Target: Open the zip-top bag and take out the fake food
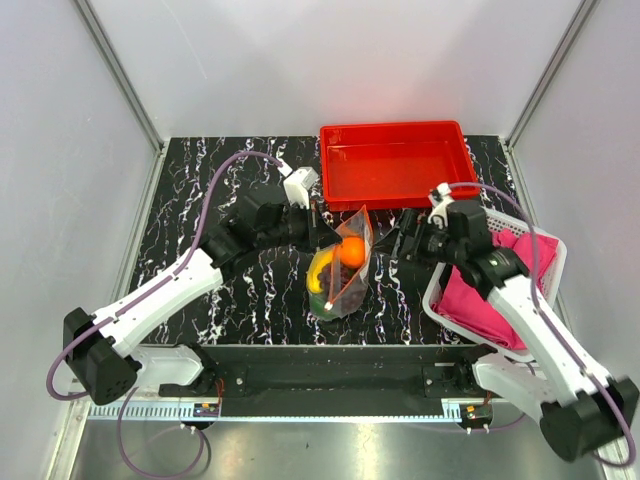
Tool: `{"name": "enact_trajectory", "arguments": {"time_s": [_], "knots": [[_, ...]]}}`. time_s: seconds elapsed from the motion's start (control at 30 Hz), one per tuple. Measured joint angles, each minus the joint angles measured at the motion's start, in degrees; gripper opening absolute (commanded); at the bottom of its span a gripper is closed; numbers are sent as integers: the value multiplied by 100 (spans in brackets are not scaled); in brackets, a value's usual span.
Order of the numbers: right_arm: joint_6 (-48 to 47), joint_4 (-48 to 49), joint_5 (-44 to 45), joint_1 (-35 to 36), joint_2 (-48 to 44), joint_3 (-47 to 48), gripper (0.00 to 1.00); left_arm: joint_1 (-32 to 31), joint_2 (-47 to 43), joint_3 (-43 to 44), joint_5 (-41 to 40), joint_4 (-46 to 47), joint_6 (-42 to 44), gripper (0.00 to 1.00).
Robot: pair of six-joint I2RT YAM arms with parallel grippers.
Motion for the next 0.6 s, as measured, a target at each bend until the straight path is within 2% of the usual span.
{"name": "enact_trajectory", "arguments": {"time_s": [0.07, 0.17, 0.37, 0.43, 0.47, 0.57, 0.6], "knots": [[-85, -181, 245, 48, -461, 151, 100, 0, 0, 0, 0, 0, 0, 0], [-98, -181, 269, 120, -656, 356, 97, 0, 0, 0, 2, 4, 0, 0], [-157, -111, 387, 627, 308, 533, 81, 0, 0, 0, 20, 0, -2, 0], [-173, -136, 424, 699, 562, 533, 69, 0, 0, 0, 20, -15, -2, 0], [-173, -131, 433, 721, 619, 533, 49, 0, 0, 0, 15, -28, -2, 0], [-177, -17, 382, 750, 608, 533, 20, 0, -4, -37, -4, -35, -2, 0], [-157, 59, 341, 756, 603, 529, 16, 0, -7, -70, -20, -35, -2, 0]]}}
